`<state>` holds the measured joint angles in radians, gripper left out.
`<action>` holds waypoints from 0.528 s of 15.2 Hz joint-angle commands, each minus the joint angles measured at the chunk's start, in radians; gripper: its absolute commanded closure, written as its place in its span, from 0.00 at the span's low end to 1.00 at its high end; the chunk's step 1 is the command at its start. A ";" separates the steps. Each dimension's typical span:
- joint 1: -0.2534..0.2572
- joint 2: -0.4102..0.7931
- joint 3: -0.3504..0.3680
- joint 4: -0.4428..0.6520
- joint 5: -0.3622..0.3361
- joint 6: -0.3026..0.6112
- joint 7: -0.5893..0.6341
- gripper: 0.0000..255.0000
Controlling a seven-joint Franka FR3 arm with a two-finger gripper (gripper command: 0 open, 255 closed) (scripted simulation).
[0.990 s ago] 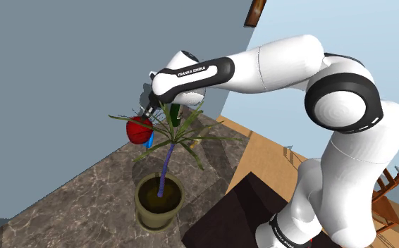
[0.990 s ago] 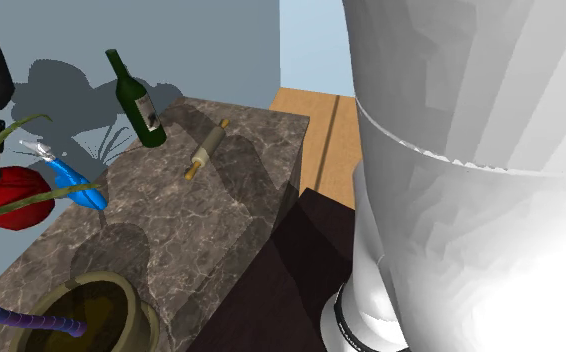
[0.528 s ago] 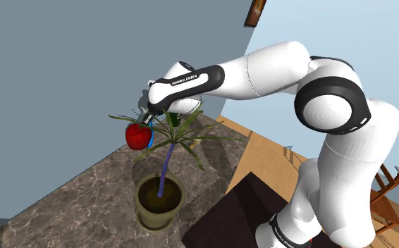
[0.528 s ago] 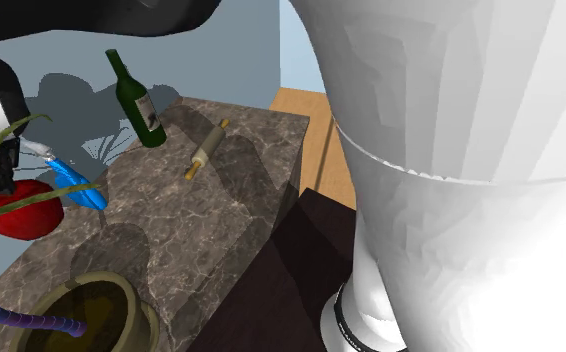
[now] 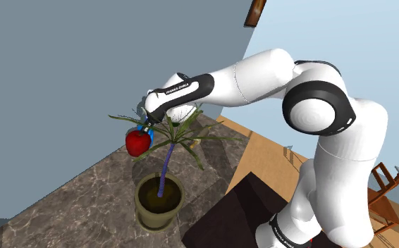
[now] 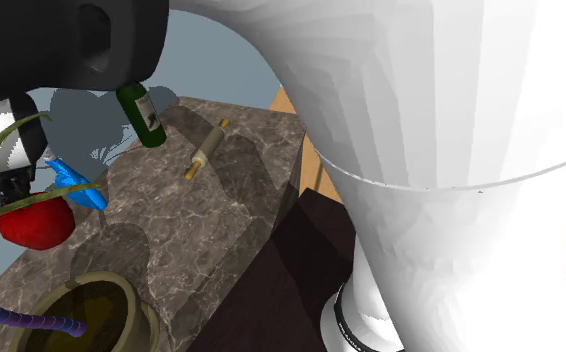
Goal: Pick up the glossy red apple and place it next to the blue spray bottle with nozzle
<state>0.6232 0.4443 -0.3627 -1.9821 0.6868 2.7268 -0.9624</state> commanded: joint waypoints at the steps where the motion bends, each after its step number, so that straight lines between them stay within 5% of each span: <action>1: -0.014 0.021 0.018 0.002 0.025 0.018 -0.023 1.00; 8: -0.059 0.090 0.078 0.016 0.101 0.074 -0.095 1.00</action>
<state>0.5702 0.5240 -0.2920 -1.9703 0.7786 2.7941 -1.0489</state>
